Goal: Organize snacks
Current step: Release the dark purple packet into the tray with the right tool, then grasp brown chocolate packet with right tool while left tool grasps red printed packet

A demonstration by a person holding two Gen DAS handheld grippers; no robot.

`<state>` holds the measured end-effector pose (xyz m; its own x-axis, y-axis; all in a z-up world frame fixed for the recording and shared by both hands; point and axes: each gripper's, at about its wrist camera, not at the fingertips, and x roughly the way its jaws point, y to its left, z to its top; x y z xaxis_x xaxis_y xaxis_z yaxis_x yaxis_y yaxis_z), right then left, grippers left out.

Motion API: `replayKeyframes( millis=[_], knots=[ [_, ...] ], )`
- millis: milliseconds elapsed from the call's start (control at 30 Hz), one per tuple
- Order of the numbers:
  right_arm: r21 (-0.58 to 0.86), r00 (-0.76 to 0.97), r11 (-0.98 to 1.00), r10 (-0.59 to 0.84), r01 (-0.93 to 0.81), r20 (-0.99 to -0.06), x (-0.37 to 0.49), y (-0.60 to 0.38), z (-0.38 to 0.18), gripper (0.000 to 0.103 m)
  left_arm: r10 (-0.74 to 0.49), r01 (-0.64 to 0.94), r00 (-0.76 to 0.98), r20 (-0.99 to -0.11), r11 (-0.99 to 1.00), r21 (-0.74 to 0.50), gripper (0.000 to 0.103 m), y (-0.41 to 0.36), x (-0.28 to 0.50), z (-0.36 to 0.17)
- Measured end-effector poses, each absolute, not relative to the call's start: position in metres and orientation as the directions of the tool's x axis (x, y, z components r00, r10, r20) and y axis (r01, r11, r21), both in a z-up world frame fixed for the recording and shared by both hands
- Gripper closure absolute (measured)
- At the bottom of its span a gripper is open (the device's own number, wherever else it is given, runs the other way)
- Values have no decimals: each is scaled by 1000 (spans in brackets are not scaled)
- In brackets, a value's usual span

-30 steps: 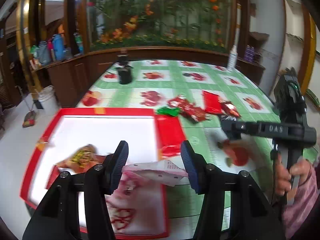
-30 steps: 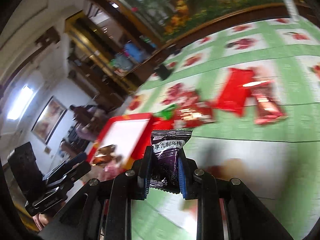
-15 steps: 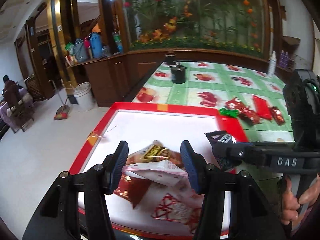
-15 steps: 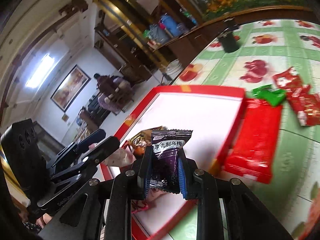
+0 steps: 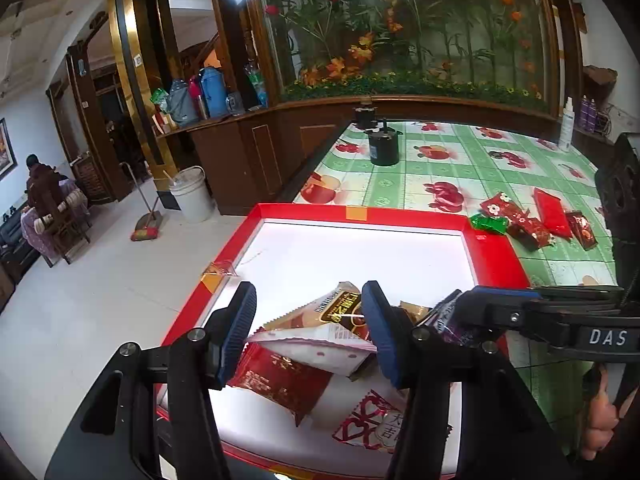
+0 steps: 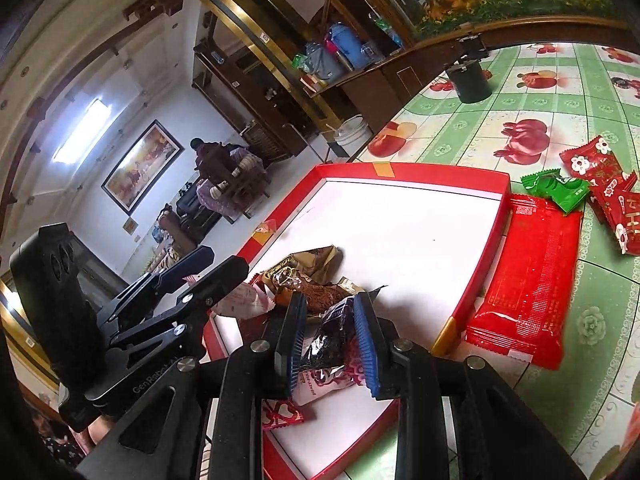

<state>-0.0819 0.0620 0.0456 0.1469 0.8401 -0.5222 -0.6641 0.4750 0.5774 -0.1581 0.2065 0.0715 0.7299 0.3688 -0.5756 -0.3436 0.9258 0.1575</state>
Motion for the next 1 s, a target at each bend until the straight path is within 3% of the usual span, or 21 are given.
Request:
replayKeyframes(
  millis=[333,500,567,1000],
  knots=[
    [578,157,479,841,-660,-518,-81,58,47,73,383,-359,720,-579,919,162,47,209,-157,72],
    [586,182,485,847,-649,-499,-78,48,52,70,397,-369,718,-572,914,172,24,209,-159,71],
    [596,202,495,848,-632,-490,-73,39,54,64,395,-364,717,-574,915,174,24,210,-159,71],
    [641,532,674,717,-367,-450,-4,-117,67,56,321,-276,741,-589,946,168,24,181,-147,74]
  ],
)
